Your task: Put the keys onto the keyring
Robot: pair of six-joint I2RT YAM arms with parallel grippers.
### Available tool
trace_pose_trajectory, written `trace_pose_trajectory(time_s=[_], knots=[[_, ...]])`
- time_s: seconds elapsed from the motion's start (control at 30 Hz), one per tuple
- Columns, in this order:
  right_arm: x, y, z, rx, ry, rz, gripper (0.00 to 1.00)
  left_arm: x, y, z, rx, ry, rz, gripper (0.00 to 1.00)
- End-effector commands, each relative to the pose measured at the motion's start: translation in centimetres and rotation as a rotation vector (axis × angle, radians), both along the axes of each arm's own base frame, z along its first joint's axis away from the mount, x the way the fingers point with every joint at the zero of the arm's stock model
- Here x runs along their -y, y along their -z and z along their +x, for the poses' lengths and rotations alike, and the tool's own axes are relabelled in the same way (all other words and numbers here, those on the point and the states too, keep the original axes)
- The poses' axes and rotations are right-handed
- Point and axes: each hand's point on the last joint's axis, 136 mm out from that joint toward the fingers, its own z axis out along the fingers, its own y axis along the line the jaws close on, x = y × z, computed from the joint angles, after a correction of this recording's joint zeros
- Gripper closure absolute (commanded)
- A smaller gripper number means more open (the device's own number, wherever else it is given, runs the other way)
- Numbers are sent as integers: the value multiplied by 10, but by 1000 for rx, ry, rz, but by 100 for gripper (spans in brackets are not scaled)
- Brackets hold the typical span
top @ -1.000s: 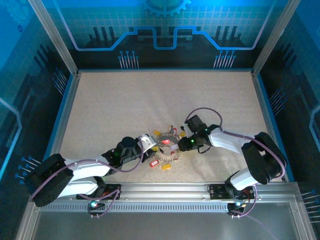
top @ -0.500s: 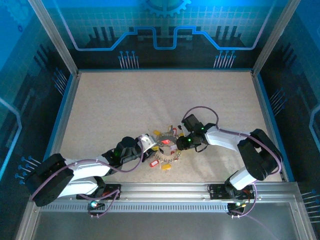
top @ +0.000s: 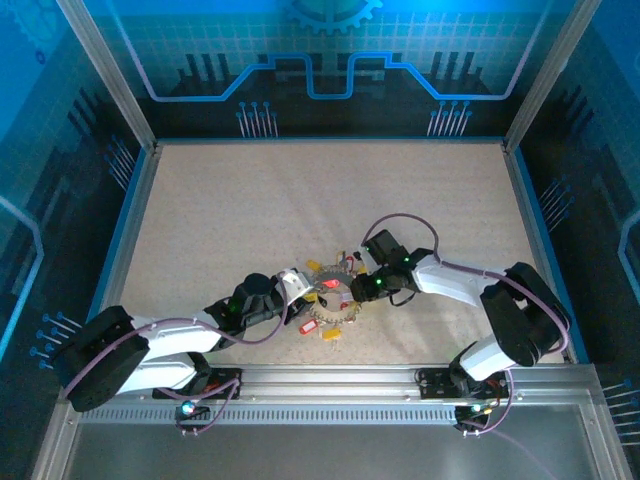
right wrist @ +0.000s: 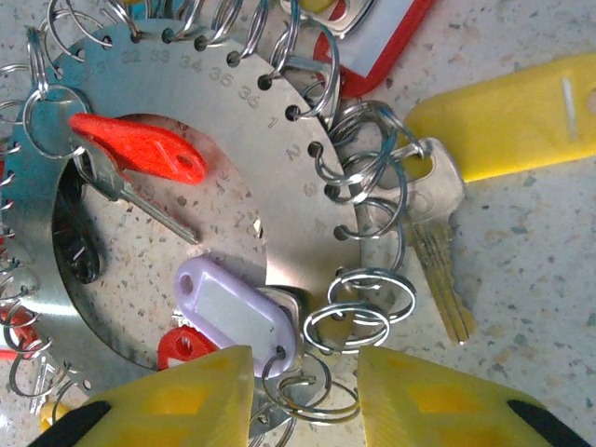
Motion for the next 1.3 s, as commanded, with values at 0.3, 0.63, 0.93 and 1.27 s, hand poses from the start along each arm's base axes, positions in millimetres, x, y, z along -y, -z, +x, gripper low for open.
trace_pose_trajectory(time_s=[0.3,0.63,0.93,1.27], knots=[[1,5,-20,-23,-48,33,63,6,-7,4,21,16,-28,59],[5,1,-8,42,-43,26,59,7,-3,4,12,16,-26,59],[-4,7,-3,40,-53,60,58,8,-2,5,9,17,-26,59],[1,23,-8,16,-57,36,57,9,-1,5,6,20,-27,59]])
